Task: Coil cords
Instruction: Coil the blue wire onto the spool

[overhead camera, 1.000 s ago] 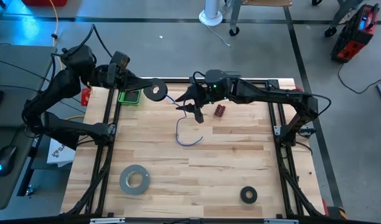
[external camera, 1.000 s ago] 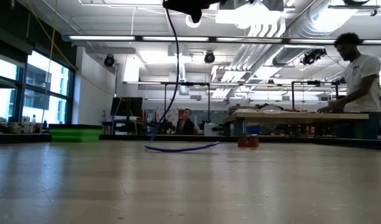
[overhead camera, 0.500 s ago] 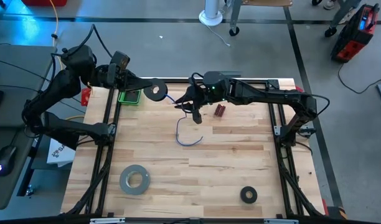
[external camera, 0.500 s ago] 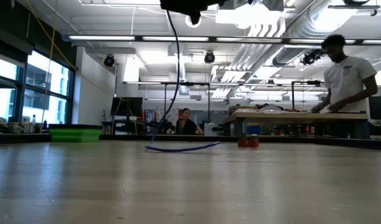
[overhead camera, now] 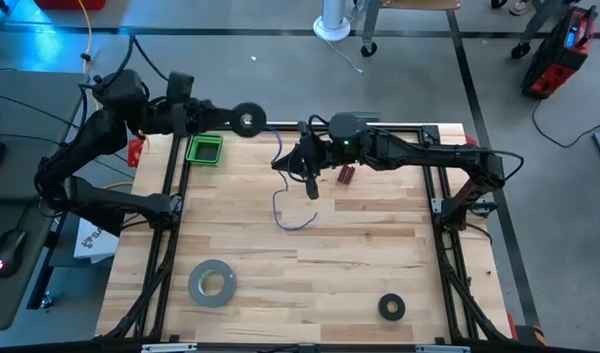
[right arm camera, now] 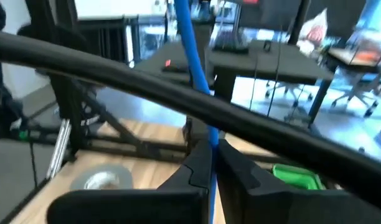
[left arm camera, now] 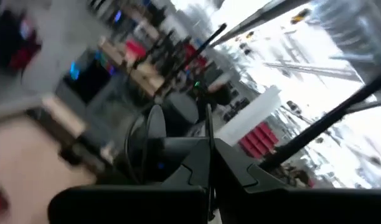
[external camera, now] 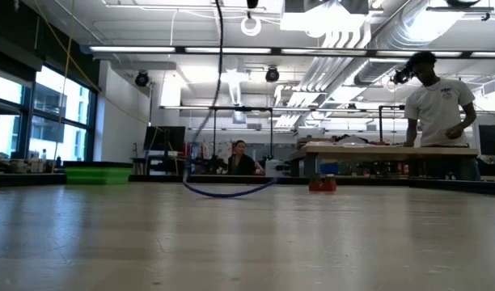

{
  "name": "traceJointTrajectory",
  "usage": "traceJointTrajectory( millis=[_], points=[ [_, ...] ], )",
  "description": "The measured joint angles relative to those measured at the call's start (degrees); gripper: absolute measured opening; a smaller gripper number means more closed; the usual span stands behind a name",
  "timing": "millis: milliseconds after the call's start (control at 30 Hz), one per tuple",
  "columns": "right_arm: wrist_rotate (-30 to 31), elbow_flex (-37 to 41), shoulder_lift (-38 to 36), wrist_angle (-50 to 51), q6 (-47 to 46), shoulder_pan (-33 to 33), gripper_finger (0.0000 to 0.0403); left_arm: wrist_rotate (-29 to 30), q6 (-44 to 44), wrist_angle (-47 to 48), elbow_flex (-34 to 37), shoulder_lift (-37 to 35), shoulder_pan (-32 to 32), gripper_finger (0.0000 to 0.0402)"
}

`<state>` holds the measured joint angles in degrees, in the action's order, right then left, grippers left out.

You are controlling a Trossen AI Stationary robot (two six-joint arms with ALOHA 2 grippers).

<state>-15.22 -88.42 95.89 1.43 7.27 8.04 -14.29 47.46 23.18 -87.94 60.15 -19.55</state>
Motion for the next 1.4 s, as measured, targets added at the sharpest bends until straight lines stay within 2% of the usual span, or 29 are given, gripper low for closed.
traceJointTrajectory(
  millis=[67, 200, 367, 567, 833, 1033, 1400],
  points=[
    [0.3, 0.0, -0.3, -2.1, -1.8, -0.1, 0.0005, 0.1, -3.5, -3.7, 0.0, 0.4, 0.0, 0.0],
    [0.3, 0.0, -0.4, -5.9, -3.8, -0.1, 0.0003, 0.0, -4.1, -13.7, 0.0, 2.0, 0.0, 0.0],
    [1.4, 0.0, -0.3, -13.4, -5.9, -0.1, 0.0002, -0.5, 1.6, -22.2, -0.1, 5.0, 0.0, 0.0],
    [3.2, 0.0, -0.2, -19.3, -6.6, -0.2, 0.0001, -3.3, 11.9, -23.1, -0.1, 8.8, 0.3, 0.0],
    [5.7, 0.0, -0.1, -21.9, -7.0, -0.2, 0.0001, -7.5, 18.1, -24.3, 0.0, 12.1, 0.4, 0.0],
    [6.1, 0.0, -0.1, -22.9, -7.2, 0.6, 0.0, -7.5, 22.3, -24.3, 0.0, 12.6, 2.7, 0.0],
    [5.4, 0.0, -0.1, -26.1, -8.7, 1.3, 0.0, -7.0, 21.2, -18.6, 0.0, 12.2, 3.9, 0.0]
  ],
)
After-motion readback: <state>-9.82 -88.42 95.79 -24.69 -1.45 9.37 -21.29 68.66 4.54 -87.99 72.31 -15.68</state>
